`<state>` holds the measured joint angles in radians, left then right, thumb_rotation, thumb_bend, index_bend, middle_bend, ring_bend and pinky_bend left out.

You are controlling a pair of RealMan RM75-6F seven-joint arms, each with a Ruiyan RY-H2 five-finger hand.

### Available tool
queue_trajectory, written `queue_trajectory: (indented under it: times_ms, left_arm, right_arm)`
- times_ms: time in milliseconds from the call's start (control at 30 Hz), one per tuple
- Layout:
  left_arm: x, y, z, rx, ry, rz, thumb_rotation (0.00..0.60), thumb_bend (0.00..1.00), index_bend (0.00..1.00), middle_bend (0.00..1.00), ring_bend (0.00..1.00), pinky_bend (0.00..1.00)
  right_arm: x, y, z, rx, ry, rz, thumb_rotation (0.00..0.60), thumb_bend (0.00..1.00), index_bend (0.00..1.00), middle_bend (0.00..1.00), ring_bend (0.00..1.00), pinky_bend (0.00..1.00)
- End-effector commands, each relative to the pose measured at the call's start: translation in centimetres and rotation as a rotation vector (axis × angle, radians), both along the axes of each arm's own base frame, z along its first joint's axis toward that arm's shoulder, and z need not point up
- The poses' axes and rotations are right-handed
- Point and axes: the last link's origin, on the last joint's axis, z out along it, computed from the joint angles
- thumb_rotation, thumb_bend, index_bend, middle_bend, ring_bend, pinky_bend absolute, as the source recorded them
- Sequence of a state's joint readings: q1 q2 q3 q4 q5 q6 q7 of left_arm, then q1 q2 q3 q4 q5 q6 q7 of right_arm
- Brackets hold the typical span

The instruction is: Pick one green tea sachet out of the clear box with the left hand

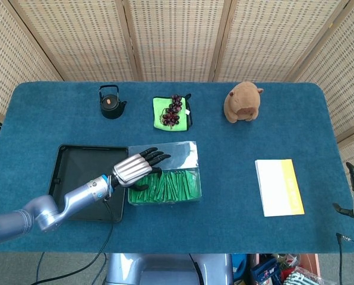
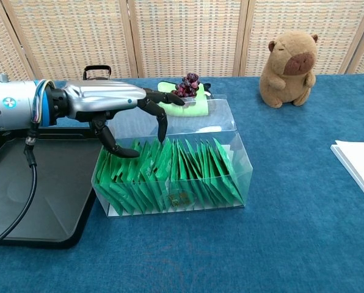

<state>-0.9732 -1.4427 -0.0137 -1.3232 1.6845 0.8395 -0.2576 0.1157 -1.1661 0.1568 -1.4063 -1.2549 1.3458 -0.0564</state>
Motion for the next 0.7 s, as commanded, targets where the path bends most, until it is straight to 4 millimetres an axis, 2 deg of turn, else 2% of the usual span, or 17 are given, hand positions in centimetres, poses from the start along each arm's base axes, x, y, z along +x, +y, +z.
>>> queue_trajectory:
  times_ms: [33, 700]
  left_arm:
    - [0.0, 0.0, -0.3, 0.002, 0.013, -0.005, 0.6, 0.34, 0.4, 0.0, 0.0, 0.0]
    - [0.3, -0.2, -2.4, -0.006, 0.047, -0.024, 0.6, 0.34, 0.4, 0.0, 0.0, 0.0]
  right_arm:
    - [0.0, 0.0, 0.0, 0.0, 0.0, 0.0, 0.6, 0.0, 0.0, 0.0, 0.0, 0.0]
    - [-0.2, -0.1, 0.0, 0.003, -0.003, -0.007, 0.6, 0.0, 0.0, 0.0, 0.0, 0.0]
